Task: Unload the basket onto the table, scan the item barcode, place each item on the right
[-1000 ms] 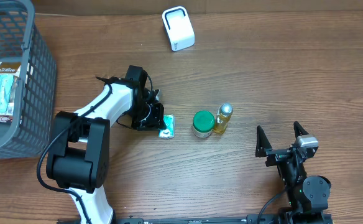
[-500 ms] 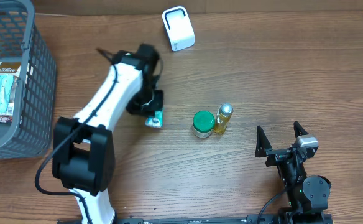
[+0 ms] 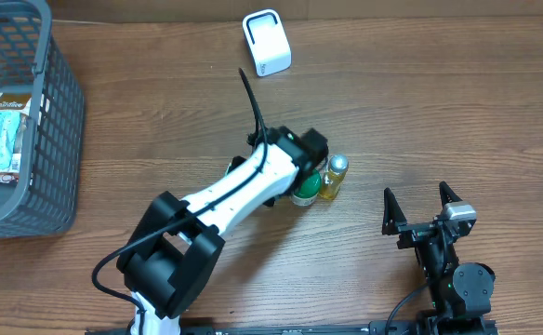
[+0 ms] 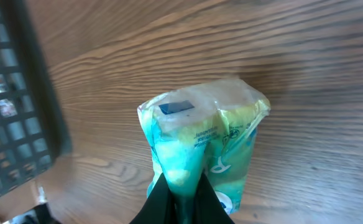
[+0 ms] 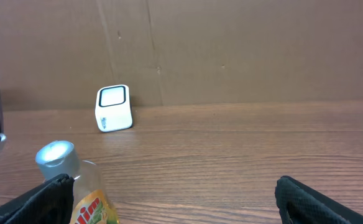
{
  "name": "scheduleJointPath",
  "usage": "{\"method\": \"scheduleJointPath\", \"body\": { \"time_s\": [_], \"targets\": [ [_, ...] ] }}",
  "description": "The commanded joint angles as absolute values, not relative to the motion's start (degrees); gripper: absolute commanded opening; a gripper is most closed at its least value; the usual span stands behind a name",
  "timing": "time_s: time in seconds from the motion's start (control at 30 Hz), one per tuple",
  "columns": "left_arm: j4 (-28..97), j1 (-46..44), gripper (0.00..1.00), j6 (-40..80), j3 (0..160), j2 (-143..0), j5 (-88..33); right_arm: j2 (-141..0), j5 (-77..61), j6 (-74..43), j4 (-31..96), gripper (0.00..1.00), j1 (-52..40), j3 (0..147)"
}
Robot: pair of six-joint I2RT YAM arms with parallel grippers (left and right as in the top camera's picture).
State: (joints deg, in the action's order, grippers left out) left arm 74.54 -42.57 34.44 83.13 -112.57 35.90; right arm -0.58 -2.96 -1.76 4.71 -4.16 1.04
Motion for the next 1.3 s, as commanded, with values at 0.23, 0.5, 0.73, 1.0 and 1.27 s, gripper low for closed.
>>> {"method": "scheduleJointPath", "body": {
  "time_s": [0.23,0.5,0.73,1.0,1.27],
  "targets": [
    [66.3,-45.8,0.04,42.5,72.8,-111.9,44.4,-0.2,-2.9,-2.2,4.5,1.00,-4.4,0.4],
    [61.2,-51.5,0.04,42.2,69.4,-111.9,48.2,-0.2,-2.9,-2.2,4.5,1.00,-4.4,0.4],
    [59.9,-53.7,0.04,42.1,68.0,-111.9,49.3,-0.2,-2.9,-2.2,4.5,1.00,-4.4,0.4],
    [58.2,-53.7,0.04,41.8,67.9,-111.9,47.7,-0.2,-2.9,-2.2,4.5,1.00,-4.4,0.4],
    [58.2,-53.7,0.07,41.8,67.9,-111.9,46.3,-0.2,-2.9,-2.2,4.5,1.00,-4.4,0.4]
  ]
}}
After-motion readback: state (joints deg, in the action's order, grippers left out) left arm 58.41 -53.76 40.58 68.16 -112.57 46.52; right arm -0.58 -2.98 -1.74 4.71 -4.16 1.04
